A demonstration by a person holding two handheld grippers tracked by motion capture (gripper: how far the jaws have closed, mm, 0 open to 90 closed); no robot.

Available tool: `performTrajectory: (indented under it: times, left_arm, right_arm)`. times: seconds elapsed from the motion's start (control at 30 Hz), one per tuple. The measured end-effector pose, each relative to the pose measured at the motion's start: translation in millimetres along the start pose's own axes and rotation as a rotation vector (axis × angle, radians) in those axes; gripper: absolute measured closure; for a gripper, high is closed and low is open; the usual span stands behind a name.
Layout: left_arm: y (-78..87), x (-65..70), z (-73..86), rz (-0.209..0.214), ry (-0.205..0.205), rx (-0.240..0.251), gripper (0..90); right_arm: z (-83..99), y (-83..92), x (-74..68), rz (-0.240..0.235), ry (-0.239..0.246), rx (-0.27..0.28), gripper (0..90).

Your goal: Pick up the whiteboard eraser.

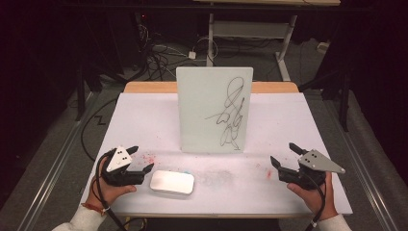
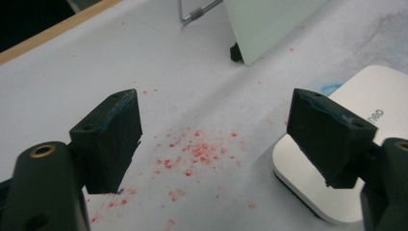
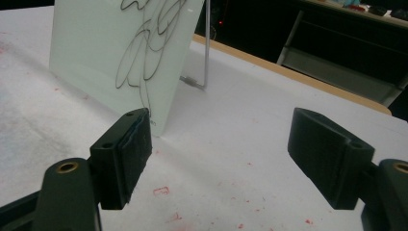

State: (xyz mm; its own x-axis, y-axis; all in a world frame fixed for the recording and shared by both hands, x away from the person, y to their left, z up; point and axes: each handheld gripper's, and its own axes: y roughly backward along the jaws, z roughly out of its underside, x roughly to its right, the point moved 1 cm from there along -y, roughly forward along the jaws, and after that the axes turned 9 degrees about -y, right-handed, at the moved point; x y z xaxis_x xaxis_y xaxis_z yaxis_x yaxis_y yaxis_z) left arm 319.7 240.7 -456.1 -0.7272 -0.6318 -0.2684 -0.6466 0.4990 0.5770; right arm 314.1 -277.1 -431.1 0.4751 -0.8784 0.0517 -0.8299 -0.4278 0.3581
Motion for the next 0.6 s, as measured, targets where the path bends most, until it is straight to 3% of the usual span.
performTrajectory:
  times: [0.1, 0.33, 0.43, 0.6]
  left_arm:
    - [-0.8, -0.6, -0.7, 0.025, -0.004, -0.024, 17.6]
    - [5.4, 2.1, -14.9, 0.131, -0.108, -0.120, 17.7]
    - [3.4, 6.8, -26.4, 0.209, -0.165, -0.155, 21.5]
    - [-18.2, 24.4, -48.3, 0.354, -0.275, -0.243, 21.2]
  right_arm:
    - [0.7, -0.7, 1.0, -0.005, 0.000, -0.009, 24.0]
    - [0.6, -5.4, -6.3, -0.041, 0.026, -0.040, 23.7]
    - [2.3, -8.5, -11.3, -0.061, 0.039, -0.060, 23.8]
    - [6.5, -13.8, -17.9, -0.121, 0.081, -0.099, 24.5]
